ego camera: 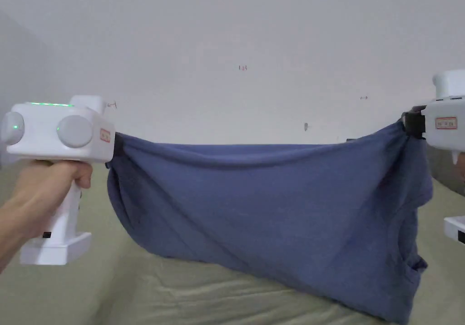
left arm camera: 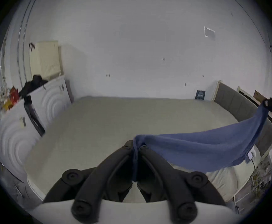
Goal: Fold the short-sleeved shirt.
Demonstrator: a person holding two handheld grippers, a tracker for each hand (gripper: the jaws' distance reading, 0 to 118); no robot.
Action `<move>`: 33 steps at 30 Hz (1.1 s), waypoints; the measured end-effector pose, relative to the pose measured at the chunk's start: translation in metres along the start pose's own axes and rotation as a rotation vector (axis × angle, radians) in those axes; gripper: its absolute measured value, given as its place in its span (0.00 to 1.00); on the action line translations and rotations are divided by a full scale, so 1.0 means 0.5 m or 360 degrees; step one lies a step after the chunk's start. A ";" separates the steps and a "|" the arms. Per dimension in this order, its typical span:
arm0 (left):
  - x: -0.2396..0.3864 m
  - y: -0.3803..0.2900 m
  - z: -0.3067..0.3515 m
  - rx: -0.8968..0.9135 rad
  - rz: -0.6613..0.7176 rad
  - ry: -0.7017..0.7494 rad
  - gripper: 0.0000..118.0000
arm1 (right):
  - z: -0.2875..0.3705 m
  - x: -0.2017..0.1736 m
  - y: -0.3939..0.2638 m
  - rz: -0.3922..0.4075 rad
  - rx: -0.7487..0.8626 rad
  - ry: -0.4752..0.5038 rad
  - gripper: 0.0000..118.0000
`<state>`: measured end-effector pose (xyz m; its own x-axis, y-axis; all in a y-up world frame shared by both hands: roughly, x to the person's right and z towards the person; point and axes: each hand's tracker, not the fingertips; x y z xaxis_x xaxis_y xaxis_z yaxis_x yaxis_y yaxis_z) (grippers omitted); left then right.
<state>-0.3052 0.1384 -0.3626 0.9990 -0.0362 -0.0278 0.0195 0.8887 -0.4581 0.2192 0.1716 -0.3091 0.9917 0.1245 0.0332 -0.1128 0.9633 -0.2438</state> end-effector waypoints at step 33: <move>0.072 0.421 -0.319 0.0187 -0.0151 0.0378 0.03 | -0.419 0.003 0.320 0.0020 0.0119 -0.0172 0.03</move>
<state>-0.2719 0.2511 -0.6017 0.9551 -0.2155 -0.2035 0.1310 0.9227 -0.3626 0.2156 0.2759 -0.5510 0.9781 0.1575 0.1359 -0.1333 0.9761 -0.1717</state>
